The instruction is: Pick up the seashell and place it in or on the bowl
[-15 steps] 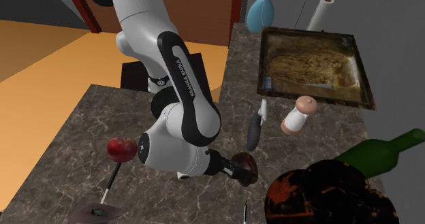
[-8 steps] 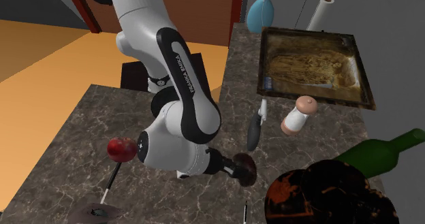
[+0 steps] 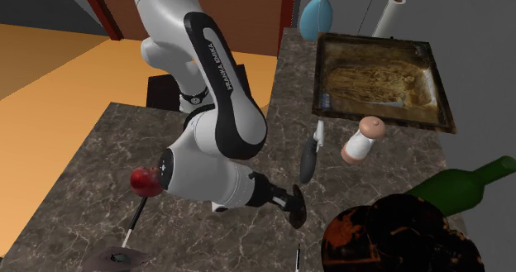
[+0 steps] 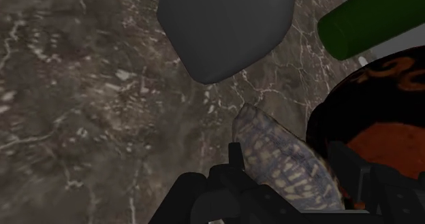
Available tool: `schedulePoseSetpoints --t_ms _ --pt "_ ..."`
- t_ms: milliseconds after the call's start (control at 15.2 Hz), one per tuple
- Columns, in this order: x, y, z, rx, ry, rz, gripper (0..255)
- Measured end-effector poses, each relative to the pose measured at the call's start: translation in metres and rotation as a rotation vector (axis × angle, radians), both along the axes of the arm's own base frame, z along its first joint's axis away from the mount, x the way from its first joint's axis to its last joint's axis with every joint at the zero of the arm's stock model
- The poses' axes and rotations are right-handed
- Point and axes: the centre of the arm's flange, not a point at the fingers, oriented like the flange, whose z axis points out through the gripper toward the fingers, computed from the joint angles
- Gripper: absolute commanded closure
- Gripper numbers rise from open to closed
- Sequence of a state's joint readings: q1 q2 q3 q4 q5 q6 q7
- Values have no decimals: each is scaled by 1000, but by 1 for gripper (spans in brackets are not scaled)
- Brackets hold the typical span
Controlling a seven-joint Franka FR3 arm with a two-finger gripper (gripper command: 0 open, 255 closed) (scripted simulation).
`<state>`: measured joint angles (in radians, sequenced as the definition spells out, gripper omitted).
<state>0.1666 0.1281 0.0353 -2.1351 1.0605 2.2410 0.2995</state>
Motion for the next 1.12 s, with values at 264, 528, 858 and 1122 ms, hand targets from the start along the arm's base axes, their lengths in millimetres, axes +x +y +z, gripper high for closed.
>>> schedulePoseSetpoints --t_ms 264,528,858,1122 --pt "-1 -1 22 0 0 0 255" --pt "0 0 42 0 0 0 255" --pt "0 1 69 0 0 0 255" --pt "0 0 90 0 0 0 255"
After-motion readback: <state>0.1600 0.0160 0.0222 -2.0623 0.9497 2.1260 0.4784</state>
